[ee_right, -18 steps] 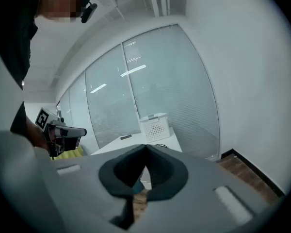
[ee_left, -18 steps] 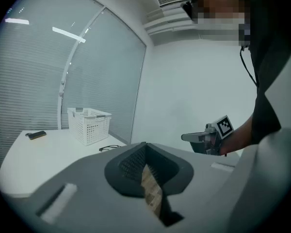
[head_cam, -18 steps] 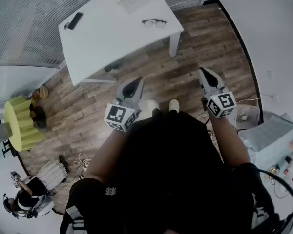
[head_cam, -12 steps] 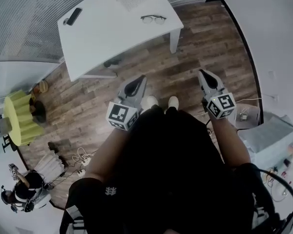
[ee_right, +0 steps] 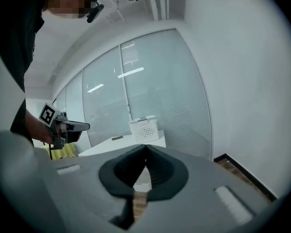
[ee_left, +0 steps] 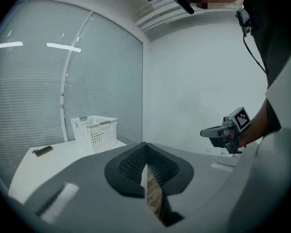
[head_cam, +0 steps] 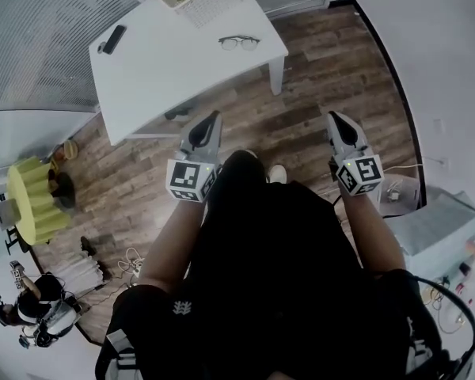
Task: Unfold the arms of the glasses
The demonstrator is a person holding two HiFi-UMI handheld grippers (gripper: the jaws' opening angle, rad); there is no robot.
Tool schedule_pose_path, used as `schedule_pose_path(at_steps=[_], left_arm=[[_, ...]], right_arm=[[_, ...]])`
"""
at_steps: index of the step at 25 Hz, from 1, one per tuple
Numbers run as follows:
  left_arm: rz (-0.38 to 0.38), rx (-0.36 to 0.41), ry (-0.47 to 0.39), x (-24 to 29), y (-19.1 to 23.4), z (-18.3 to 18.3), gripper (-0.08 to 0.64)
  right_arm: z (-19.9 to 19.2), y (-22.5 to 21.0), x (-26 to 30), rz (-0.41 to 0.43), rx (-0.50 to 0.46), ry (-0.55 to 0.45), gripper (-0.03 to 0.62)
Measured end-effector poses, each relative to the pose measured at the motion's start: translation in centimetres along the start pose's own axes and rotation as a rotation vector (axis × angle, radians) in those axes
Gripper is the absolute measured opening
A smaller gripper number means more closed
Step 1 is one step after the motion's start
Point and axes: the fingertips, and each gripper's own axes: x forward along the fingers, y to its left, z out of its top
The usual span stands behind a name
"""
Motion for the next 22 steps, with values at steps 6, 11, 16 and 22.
schedule_pose_path(at_steps=[6,11,16,22], left_arm=[[-0.053,0.104,0.021,5.6,3.5,0.9,0.031],[-0.112,0.059,0.058,11.3,8.0,0.3,0.074],[-0.225,0.093,0.099,17.2,10.9,-0.7,0.137],[-0.360,0.128,0.165,21.8,13.3,-3.1,0.150]], right_arm=[[-1.5,-1.6,3.1,-0.019,-0.009,0.072,0.000],[1.0,-1.3,10.3,0.001,-0.061,0.076,0.000],[3.2,-2.2,17.1,-0.011,-0.065,0.093,0.000],[4.8,-3.0,23.0,-0.047,-0.078,0.139,0.000]])
